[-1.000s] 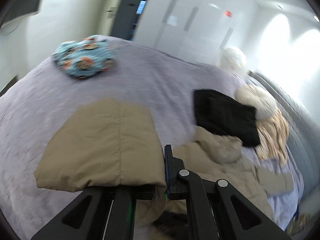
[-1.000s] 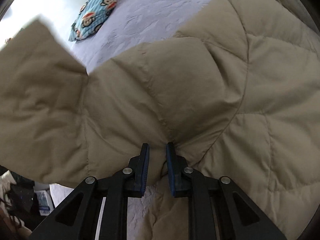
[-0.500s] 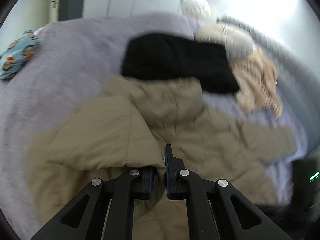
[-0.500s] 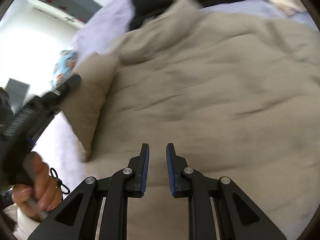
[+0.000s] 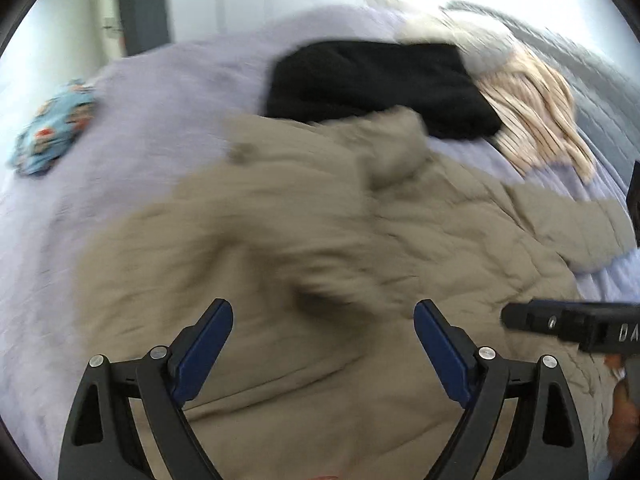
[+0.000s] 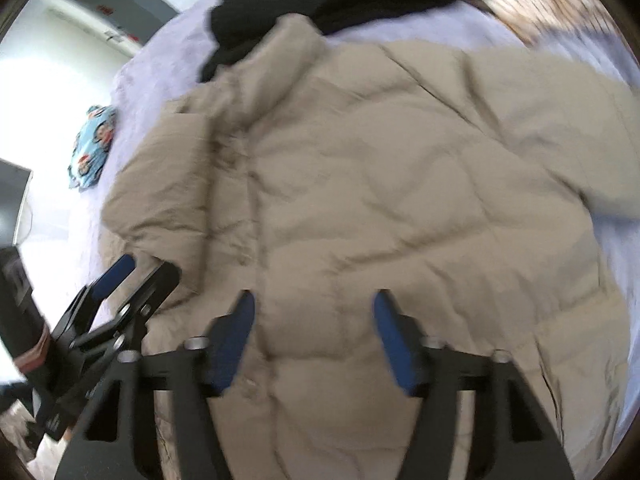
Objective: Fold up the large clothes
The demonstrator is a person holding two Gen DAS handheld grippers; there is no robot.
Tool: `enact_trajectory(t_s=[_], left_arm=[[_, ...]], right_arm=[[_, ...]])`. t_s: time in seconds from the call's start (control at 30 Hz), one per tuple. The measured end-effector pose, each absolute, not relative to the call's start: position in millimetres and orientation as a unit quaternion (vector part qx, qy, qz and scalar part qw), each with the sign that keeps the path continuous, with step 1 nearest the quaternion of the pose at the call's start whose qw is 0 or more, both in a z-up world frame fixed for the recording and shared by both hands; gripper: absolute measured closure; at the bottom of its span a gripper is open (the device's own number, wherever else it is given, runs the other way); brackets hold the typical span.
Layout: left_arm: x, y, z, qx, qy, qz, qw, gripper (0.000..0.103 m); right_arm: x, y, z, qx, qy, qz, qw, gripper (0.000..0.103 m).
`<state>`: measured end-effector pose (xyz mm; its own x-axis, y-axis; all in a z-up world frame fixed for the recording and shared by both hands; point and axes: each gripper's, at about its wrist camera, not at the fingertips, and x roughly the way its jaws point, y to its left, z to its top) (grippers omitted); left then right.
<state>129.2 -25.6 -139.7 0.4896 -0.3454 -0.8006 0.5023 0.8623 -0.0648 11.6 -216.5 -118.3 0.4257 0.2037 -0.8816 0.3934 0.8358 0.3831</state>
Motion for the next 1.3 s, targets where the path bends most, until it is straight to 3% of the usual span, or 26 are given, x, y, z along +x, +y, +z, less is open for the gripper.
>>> enact_trajectory(t_s=[0.07,0.13,0.4,0.47,0.5,0.53,0.7,1.07,1.1,1.13,1.17,1.2,1.3], left_arm=[[130.6,8.7,-137.0,0.075,0.442,-0.202,0.871,0.01],[136.4,45.3,-141.6,0.055,0.455,-0.144,0.877,0.01],[166.4,132.5,-163.9,-0.05,0.503,-0.043,0.862,0.01],[170.6,138.3,-163.1,-0.066,0.504,-0.044,0.86,0.01],[172.8,144.3,-162.8,-0.079,0.507,-0.052,0.857,0.01],[175.0,148.6,-162.6,-0.092,0.51,-0.061,0.853,0.01],[194.2,153.3,-165.0,-0.128,0.525,-0.091,0.836,0.01],[243.2,127.5,-179.1,-0.154,0.548,-0.128,0.812,0.011],[244.6,127.8,-180.9,-0.154,0.546,-0.124,0.814,0.024],[245.9,128.6,-183.2,-0.149,0.545,-0.119,0.816,0.051],[248.7,128.3,-186.8,-0.141,0.549,-0.115,0.816,0.061],[250.9,130.0,-191.1,-0.138,0.552,-0.11,0.815,0.07],[254.7,133.6,-199.4,-0.128,0.55,-0.091,0.82,0.07]], right_arm=[[30.9,-194.5,-108.4,0.253,0.527,-0.034,0.811,0.032],[48.8,-168.5,-99.5,0.218,0.523,0.001,0.824,0.019],[120.6,-92.9,-119.5,0.055,0.53,-0.045,0.845,0.021],[118.6,-114.3,-117.2,0.106,0.511,-0.067,0.851,0.048],[114.9,-126.5,-117.7,0.141,0.507,-0.07,0.847,0.087],[108.7,-140.2,-119.0,0.17,0.504,-0.081,0.843,0.095],[65.7,-204.6,-141.8,0.282,0.503,-0.109,0.81,0.095],[36.3,-218.4,-169.3,0.316,0.523,-0.118,0.783,0.095],[38.8,-218.3,-170.2,0.318,0.524,-0.115,0.782,0.095],[41.4,-216.6,-170.4,0.319,0.524,-0.113,0.782,0.095],[44.6,-215.2,-171.7,0.32,0.524,-0.109,0.782,0.095],[47.0,-213.8,-172.4,0.32,0.524,-0.104,0.782,0.095],[50.5,-210.8,-179.5,0.318,0.525,-0.102,0.783,0.095]])
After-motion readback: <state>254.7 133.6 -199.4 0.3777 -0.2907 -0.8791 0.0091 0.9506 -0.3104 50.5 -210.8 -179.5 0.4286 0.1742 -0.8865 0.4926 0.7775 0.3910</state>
